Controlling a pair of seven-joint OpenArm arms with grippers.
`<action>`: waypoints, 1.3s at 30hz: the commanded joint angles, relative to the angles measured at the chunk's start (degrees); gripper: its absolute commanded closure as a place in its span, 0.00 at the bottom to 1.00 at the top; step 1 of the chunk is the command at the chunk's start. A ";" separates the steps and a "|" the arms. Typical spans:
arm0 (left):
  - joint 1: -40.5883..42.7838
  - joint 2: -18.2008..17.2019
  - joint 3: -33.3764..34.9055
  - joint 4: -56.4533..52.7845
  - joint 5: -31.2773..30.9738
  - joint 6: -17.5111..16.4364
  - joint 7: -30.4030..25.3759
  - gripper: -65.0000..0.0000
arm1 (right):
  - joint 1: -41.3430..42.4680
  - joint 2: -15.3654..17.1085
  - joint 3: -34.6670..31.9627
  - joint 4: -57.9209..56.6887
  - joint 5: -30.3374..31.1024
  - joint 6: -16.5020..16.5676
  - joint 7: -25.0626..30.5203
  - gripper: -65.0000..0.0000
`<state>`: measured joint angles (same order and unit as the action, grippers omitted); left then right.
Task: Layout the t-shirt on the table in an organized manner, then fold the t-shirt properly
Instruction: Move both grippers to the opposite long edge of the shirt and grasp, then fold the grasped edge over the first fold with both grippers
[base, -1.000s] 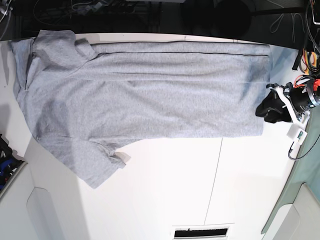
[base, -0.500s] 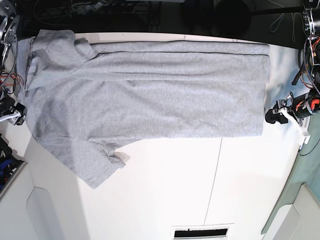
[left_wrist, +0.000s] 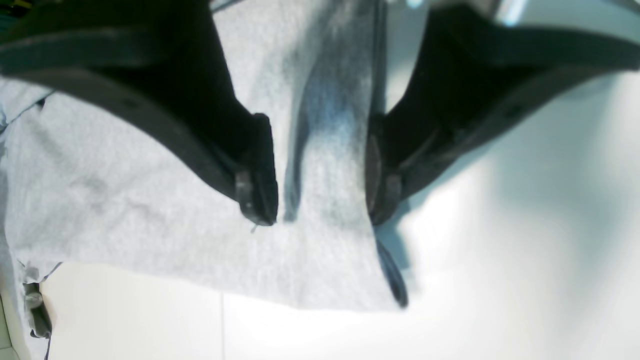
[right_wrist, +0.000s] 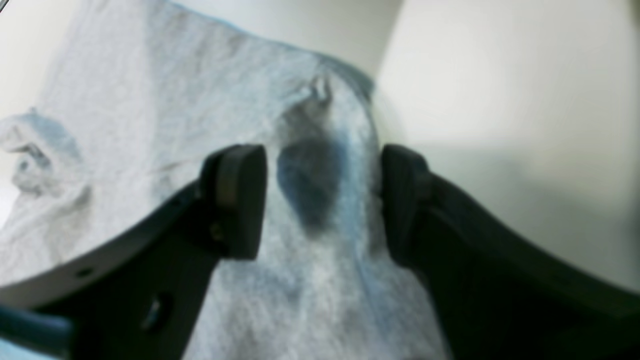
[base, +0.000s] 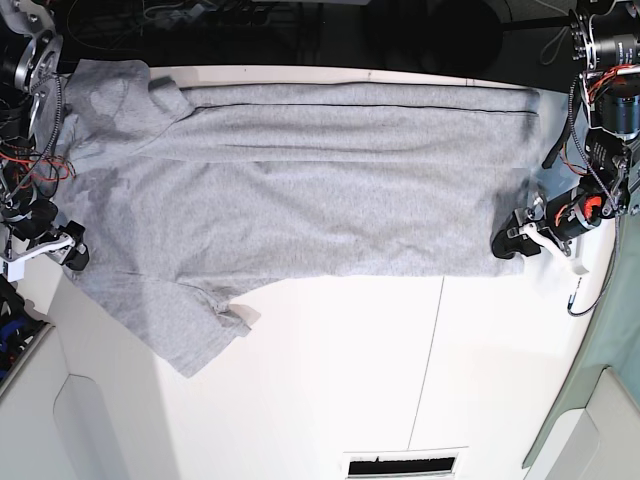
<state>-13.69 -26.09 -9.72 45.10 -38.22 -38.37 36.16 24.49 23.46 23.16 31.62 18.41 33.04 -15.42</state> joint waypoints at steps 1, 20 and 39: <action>-0.59 -0.46 0.07 0.46 0.98 0.35 1.09 0.60 | 1.05 0.28 -0.07 0.57 0.02 0.68 -0.87 0.45; -0.07 -8.61 4.79 10.03 -17.49 -1.63 19.89 1.00 | -7.87 4.42 -1.62 23.41 13.11 0.39 -13.62 1.00; 12.61 -13.60 4.79 19.12 -25.88 -1.63 25.20 1.00 | -30.88 3.78 6.67 41.27 18.88 -0.72 -13.92 0.49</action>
<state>-0.32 -38.26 -4.40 63.42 -63.20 -39.70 62.11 -7.07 25.82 29.15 71.90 36.40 31.97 -30.85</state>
